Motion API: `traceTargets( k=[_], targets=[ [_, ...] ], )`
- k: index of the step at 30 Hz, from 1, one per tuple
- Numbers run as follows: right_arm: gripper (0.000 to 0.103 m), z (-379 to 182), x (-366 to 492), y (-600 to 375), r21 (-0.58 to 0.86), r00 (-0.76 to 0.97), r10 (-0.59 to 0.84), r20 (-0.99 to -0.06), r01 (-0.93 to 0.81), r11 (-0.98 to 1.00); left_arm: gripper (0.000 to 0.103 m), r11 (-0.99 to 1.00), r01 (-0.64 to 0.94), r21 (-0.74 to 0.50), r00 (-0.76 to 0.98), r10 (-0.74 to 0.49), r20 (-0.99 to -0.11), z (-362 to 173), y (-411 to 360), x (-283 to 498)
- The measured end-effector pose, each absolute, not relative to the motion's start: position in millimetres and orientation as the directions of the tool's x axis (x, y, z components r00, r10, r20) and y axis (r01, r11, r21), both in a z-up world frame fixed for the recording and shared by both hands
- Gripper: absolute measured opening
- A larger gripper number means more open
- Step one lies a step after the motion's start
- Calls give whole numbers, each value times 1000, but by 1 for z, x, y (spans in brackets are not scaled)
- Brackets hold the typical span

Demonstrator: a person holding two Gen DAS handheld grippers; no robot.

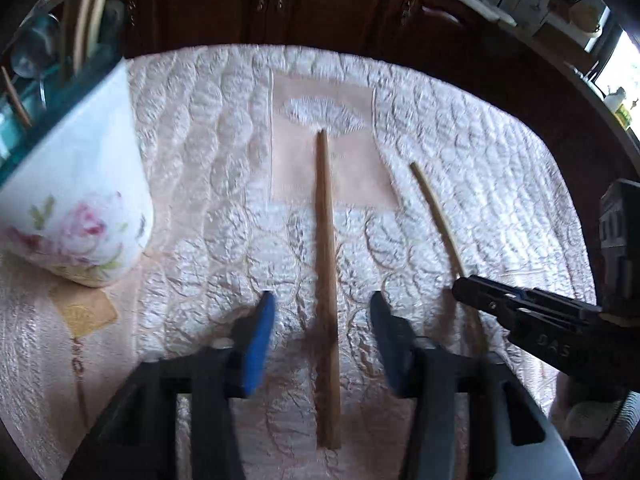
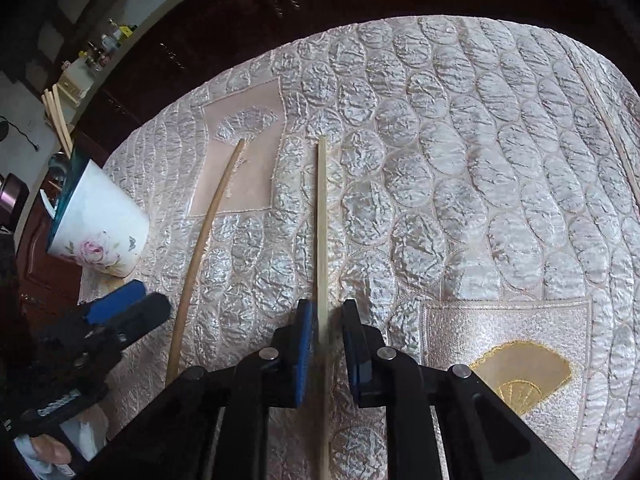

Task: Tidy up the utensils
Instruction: 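Grasp a chopstick with the right tool while the left tool grasps another chopstick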

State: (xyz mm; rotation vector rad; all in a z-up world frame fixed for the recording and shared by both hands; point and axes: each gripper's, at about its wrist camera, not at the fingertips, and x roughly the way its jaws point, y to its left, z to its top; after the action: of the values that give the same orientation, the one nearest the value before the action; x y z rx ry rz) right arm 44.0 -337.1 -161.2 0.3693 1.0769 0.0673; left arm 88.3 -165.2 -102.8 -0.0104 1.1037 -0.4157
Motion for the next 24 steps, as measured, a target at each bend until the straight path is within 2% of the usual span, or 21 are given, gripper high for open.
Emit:
traceTargets(
  k=[1, 2, 4, 9, 13, 21, 24],
  targets=[
    [16, -162, 46, -335, 321, 482, 230, -845, 115, 940, 21, 922, 322, -213, 372, -330, -867, -108, -166, 89],
    [10, -164, 52, -331, 323, 482, 233, -844, 110, 940, 12, 924, 320, -211, 362, -325, -873, -111, -167, 89],
    [8, -165, 50, -331, 352, 477, 262, -839, 108, 930, 7, 921, 323, -217, 361, -332, -871, -112, -164, 85],
    [8, -158, 9, -329, 375, 451, 307, -838, 67, 925, 7, 900, 357, -250, 322, -369, -872, -103, -150, 54],
    [8, -159, -18, -321, 394, 431, 337, -837, 48, 918, 7, 894, 390, -222, 299, -350, -888, -105, -136, 22],
    [17, -158, -40, -304, 386, 378, 349, -858, 24, 922, 7, 909, 373, -184, 298, -305, -905, -115, -124, -15],
    [21, -147, -40, -299, 347, 397, 312, -863, 17, 938, 16, 912, 370, -177, 303, -299, -905, -112, -121, -23]
  ],
)
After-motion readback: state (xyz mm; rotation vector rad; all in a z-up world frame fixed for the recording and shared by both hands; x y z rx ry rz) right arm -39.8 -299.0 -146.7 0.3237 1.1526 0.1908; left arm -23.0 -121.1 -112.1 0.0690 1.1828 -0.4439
